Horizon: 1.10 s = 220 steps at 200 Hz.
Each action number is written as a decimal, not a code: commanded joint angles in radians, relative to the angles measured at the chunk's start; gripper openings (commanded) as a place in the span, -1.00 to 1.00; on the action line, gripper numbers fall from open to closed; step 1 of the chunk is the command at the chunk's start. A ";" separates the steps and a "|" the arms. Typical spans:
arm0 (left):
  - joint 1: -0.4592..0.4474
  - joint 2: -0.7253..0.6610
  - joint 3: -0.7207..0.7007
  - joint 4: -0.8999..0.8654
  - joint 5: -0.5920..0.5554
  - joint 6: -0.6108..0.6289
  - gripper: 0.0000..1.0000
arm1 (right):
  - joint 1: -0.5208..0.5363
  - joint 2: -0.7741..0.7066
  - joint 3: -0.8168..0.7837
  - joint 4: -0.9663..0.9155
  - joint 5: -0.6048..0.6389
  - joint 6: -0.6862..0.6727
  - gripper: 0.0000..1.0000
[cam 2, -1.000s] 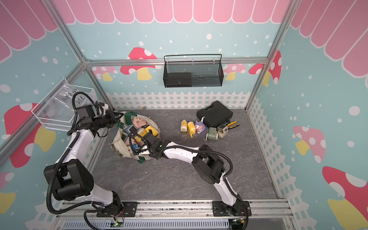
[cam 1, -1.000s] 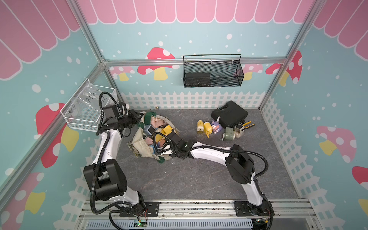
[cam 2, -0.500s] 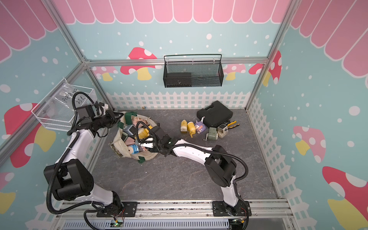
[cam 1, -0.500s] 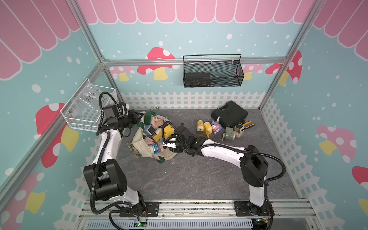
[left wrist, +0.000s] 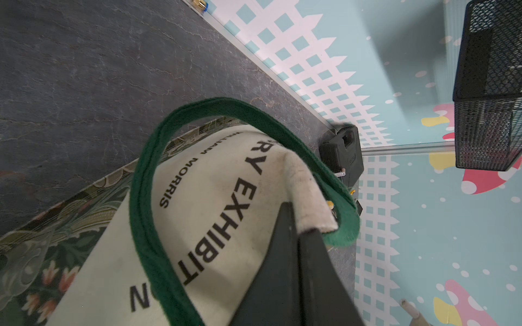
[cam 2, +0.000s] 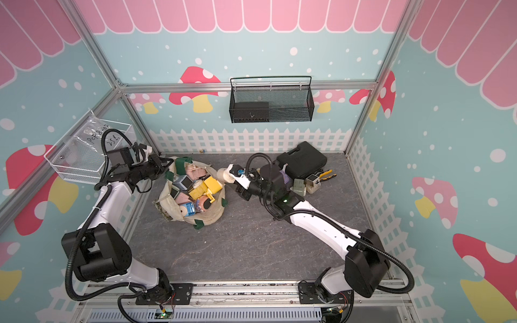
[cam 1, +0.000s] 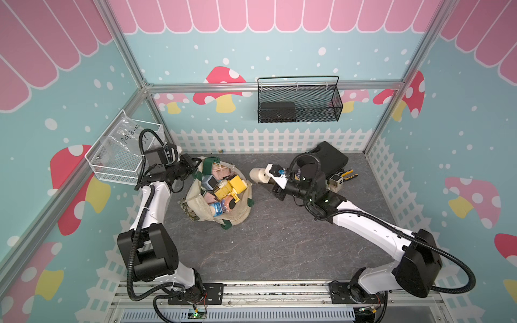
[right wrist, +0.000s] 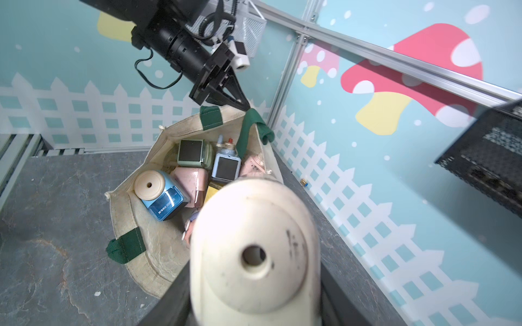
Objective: Take out the pencil sharpeners from the tote bags
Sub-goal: Pick up the pencil sharpener from the canvas bag, then place the pencil sharpener at the center of the board.
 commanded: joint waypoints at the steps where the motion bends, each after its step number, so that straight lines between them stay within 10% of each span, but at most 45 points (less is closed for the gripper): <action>1: 0.016 -0.012 -0.003 0.026 0.011 -0.017 -1.00 | -0.050 -0.064 -0.086 0.098 -0.028 0.111 -0.40; 118: 0.014 -0.012 -0.003 0.026 0.013 -0.016 -1.00 | -0.125 0.174 -0.209 0.380 0.112 0.509 -0.48; 220: 0.015 -0.014 -0.004 0.026 0.011 -0.014 -1.00 | -0.092 0.561 0.068 0.345 0.227 0.478 -0.49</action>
